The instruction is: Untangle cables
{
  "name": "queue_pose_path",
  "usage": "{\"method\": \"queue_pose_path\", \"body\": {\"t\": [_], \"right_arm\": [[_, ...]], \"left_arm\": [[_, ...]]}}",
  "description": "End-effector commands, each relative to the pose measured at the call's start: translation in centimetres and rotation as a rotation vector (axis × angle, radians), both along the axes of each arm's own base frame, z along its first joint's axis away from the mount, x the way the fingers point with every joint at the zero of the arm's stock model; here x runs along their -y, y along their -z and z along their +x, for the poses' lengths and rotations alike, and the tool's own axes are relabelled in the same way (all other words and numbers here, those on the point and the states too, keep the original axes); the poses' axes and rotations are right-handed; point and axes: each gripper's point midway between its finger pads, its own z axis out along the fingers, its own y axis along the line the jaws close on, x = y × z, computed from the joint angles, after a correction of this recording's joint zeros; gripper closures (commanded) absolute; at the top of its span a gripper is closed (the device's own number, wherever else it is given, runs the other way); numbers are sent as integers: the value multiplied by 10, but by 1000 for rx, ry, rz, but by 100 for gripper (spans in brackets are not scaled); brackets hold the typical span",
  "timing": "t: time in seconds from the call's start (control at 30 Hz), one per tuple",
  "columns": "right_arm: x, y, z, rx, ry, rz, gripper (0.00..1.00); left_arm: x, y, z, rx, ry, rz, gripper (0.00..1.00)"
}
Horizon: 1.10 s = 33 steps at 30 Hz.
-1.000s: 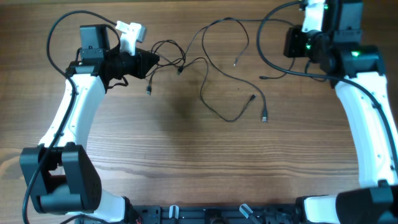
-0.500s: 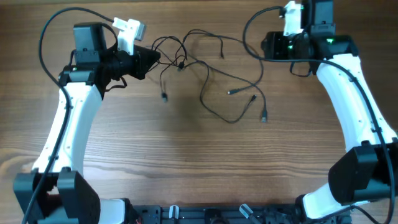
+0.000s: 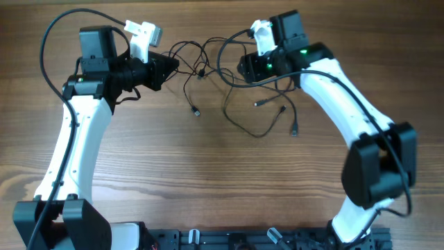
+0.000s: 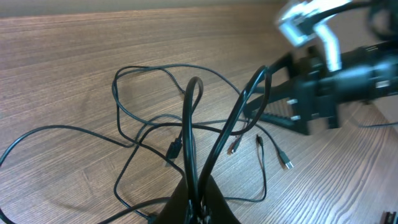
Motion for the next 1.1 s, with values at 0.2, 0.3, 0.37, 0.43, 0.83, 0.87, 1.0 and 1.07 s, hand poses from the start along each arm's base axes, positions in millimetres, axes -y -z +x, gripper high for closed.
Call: {"method": "queue_pose_path", "body": {"t": [0.2, 0.3, 0.37, 0.43, 0.83, 0.87, 1.0, 1.07], "right_arm": [[-40, 63, 11, -66, -122, 130, 32], [-50, 73, 6, -81, -176, 154, 32], [-53, 78, 3, -78, -202, 144, 32], [-58, 76, -1, -64, -253, 154, 32], [-80, 103, 3, -36, -309, 197, 32], [-82, 106, 3, -39, -314, 205, 32], [-85, 110, 7, -22, -319, 217, 32], [-84, 112, 7, -24, -317, 216, 40]], "left_arm": [[-2, -12, -1, 9, -41, -15, 96], [-2, -21, -3, 31, -40, -15, 96], [-2, -29, -6, 54, -40, -16, 96], [-1, -35, -9, 68, -40, -16, 96], [-1, -39, -16, 45, -53, -31, 96], [-1, -39, -16, 45, -54, -31, 96], [-3, -38, -15, 46, -62, -23, 96], [-3, -39, -15, 49, -62, -23, 96]]}}
